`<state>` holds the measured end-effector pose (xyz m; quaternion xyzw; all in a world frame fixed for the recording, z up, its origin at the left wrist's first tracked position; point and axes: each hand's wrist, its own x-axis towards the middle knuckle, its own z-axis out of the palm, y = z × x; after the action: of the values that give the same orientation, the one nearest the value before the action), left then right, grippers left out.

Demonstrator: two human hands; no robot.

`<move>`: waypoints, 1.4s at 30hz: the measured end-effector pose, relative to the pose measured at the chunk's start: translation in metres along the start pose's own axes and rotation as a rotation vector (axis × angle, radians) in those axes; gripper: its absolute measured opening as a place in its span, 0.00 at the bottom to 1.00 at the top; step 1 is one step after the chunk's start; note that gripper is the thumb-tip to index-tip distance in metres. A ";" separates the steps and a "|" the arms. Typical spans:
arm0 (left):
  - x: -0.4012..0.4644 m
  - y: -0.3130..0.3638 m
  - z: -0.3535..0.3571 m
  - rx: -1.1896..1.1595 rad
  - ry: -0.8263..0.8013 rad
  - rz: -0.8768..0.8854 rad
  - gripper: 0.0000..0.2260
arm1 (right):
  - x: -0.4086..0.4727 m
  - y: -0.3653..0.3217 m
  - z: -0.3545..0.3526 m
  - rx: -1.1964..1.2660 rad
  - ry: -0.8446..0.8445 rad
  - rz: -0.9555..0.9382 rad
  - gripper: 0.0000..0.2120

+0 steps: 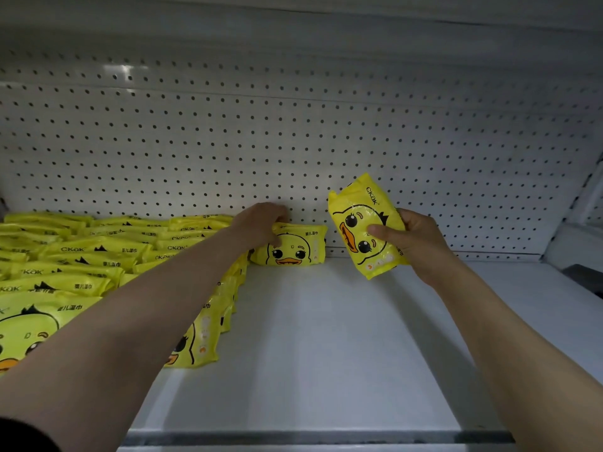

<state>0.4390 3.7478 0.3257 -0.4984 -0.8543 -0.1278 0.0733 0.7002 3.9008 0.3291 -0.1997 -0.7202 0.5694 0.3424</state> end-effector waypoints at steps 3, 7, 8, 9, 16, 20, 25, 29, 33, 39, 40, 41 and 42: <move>-0.002 -0.001 0.002 0.053 0.037 0.018 0.28 | 0.001 0.001 0.000 -0.001 -0.007 0.006 0.11; -0.006 -0.001 0.003 0.117 0.104 -0.019 0.27 | 0.003 0.001 0.003 -0.009 -0.013 0.005 0.11; -0.007 -0.001 0.003 0.073 0.113 -0.040 0.27 | 0.004 0.000 0.004 -0.019 -0.019 0.000 0.11; -0.007 -0.002 0.001 -0.017 0.123 -0.057 0.27 | 0.005 -0.001 0.004 -0.037 -0.028 -0.006 0.11; -0.032 0.018 -0.038 -0.702 0.162 0.122 0.25 | 0.031 -0.010 0.021 -0.481 -0.226 -0.085 0.17; -0.036 0.024 -0.033 -0.507 -0.013 0.171 0.28 | 0.042 -0.007 0.060 -0.730 -0.367 -0.146 0.24; -0.038 0.006 -0.021 -0.323 -0.041 0.062 0.20 | 0.052 0.007 0.090 -0.749 -0.416 -0.154 0.25; -0.039 -0.004 -0.019 -0.229 -0.002 0.012 0.16 | 0.055 0.012 0.103 -0.783 -0.406 -0.202 0.24; -0.035 -0.014 -0.017 -0.212 0.049 -0.091 0.15 | 0.055 0.011 0.107 -0.954 -0.351 -0.302 0.29; -0.030 -0.020 -0.013 -0.174 0.054 -0.146 0.15 | 0.051 0.020 0.114 -1.102 -0.310 -0.362 0.39; -0.030 -0.020 -0.013 -0.164 0.057 -0.152 0.15 | 0.050 0.022 0.115 -1.116 -0.293 -0.368 0.39; -0.030 -0.020 -0.013 -0.156 0.057 -0.158 0.15 | 0.049 0.024 0.116 -1.128 -0.274 -0.372 0.39; -0.029 -0.021 -0.013 -0.154 0.055 -0.162 0.15 | 0.047 0.025 0.117 -1.141 -0.256 -0.374 0.38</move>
<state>0.4355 3.7099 0.3273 -0.4284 -0.8770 -0.2121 0.0477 0.5808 3.8594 0.3040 -0.1518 -0.9697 0.0437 0.1861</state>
